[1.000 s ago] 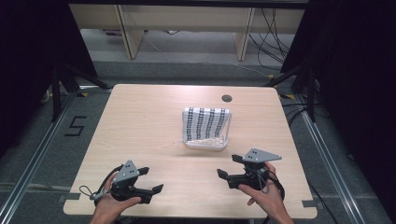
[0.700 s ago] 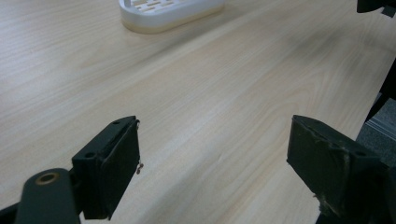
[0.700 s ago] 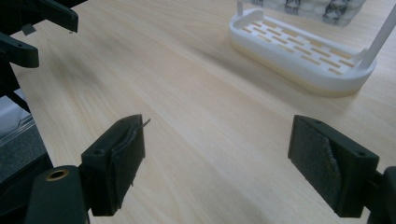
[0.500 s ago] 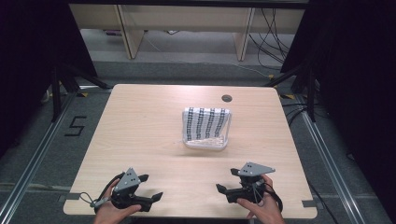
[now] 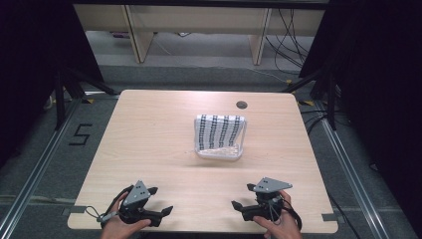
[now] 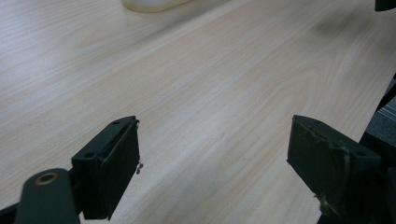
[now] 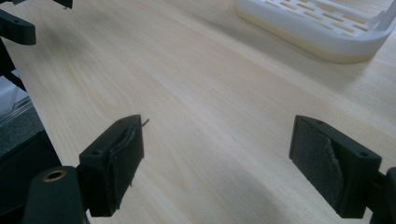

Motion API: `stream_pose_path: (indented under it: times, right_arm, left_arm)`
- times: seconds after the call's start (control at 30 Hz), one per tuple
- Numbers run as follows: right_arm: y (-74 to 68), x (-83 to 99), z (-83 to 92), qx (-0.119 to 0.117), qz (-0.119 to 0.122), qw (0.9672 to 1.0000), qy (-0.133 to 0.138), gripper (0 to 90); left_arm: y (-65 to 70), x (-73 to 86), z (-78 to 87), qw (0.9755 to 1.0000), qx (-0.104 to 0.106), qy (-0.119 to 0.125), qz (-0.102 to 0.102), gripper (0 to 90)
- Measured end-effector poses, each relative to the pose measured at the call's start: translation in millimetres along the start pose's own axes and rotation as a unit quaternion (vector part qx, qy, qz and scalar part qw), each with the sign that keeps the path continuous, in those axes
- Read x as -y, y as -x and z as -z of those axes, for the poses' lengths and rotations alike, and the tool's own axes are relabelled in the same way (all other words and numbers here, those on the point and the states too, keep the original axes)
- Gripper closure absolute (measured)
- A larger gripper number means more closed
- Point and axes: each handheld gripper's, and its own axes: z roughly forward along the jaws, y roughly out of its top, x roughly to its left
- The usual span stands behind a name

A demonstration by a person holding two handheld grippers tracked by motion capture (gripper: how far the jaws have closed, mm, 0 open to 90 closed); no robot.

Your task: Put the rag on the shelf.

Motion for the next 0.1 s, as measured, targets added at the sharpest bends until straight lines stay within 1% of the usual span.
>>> stream_pose_path:
  times: [0.03, 0.07, 0.1]
  right_arm:
    - [0.6, 0.3, -0.2, 0.000, -0.003, 1.0000, 0.000, 19.0]
    - [1.6, 0.5, -1.4, -0.005, -0.001, 1.0000, 0.001, 19.0]
    - [2.6, 0.6, -1.5, -0.007, 0.000, 1.0000, -0.004, 19.0]
  left_arm:
    - [-0.9, 0.5, -0.8, 1.0000, 0.000, 0.001, 0.003, 16.3]
    - [-3.5, 0.2, 0.8, 0.9999, -0.002, -0.012, -0.008, 16.2]
    - [-2.8, 1.1, -1.3, 1.0000, 0.000, -0.002, 0.007, 16.2]
